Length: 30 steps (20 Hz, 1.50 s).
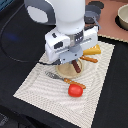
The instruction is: Interact with the objects in diverse but meaningful ways.
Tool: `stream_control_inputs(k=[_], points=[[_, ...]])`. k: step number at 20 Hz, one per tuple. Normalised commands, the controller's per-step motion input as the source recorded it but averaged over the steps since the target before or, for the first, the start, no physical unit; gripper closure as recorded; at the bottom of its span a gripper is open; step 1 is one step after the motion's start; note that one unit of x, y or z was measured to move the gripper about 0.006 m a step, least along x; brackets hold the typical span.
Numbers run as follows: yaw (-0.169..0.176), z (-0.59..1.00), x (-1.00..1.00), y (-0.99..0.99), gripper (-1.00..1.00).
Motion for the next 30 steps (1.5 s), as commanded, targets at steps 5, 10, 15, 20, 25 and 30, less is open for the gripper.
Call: stream_control_inputs(k=[5, 10, 15, 20, 25, 30], points=[[0.000, 0.00, -0.14, 0.00, 1.00], [0.000, 0.04, 0.11, 0.00, -1.00], [0.000, 0.00, 0.11, 0.00, -1.00], [0.000, 0.30, 0.02, 0.00, -1.00], [-0.011, 1.00, -0.11, 0.00, -1.00], [0.000, 0.89, 0.22, -0.15, -1.00]])
